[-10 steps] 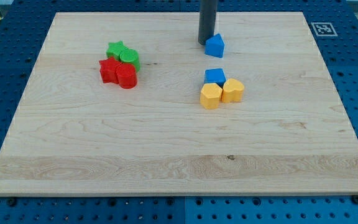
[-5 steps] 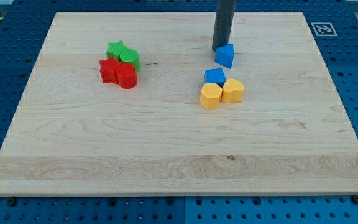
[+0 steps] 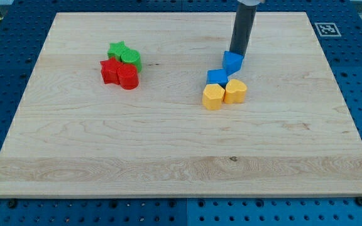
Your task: Push the blue triangle to the blue cube
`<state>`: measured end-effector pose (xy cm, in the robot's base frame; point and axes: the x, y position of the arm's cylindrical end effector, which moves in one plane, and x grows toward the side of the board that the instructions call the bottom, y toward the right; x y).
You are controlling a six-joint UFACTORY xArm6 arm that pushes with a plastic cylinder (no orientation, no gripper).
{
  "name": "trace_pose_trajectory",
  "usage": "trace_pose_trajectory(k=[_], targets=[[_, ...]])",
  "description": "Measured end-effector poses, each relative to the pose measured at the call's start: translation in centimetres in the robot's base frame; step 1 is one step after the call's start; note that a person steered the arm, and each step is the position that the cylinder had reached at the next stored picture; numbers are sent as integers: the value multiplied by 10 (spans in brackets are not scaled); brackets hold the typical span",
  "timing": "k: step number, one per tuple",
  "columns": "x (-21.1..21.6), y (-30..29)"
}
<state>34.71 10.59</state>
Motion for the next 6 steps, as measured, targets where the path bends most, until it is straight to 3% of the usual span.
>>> trace_pose_trajectory(k=[3,6], targets=[[7,-43],[10,-29]])
